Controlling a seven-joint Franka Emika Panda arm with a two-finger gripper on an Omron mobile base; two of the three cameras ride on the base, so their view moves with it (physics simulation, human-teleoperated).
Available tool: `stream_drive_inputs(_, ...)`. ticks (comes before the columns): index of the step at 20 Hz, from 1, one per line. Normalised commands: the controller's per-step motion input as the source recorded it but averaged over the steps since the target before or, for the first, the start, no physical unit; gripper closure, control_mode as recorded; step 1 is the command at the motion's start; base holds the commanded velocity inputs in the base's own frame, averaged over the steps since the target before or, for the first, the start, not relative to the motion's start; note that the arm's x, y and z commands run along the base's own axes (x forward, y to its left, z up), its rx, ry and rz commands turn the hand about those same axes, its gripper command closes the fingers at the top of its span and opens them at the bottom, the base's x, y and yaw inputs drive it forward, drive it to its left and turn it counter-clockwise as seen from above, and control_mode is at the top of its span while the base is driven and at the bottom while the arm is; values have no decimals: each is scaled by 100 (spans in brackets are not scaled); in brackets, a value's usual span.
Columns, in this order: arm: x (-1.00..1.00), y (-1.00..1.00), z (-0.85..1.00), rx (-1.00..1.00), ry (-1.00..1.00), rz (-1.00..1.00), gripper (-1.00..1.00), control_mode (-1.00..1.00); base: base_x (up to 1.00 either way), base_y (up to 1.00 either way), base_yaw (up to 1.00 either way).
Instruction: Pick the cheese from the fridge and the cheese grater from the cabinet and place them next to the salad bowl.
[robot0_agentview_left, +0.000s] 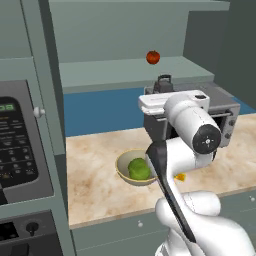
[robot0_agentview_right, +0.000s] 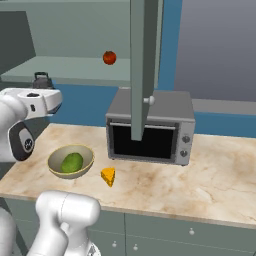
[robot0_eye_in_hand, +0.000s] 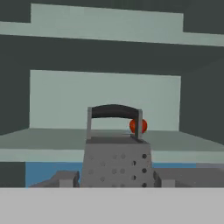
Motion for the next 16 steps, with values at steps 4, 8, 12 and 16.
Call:
stream_drive_inputs(4, -55, 32, -50, 0, 6, 0, 100, -100, 0, 0, 0)
stream_drive_inputs(8, -64, 24, -28, 0, 0, 1, 100, -100, 0, 0, 0)
stream_drive_inputs(12, -36, 30, -28, 1, 11, 1, 100, -100, 0, 0, 0)
stream_drive_inputs(16, -21, 16, -46, 0, 2, 3, 100, -100, 0, 0, 0)
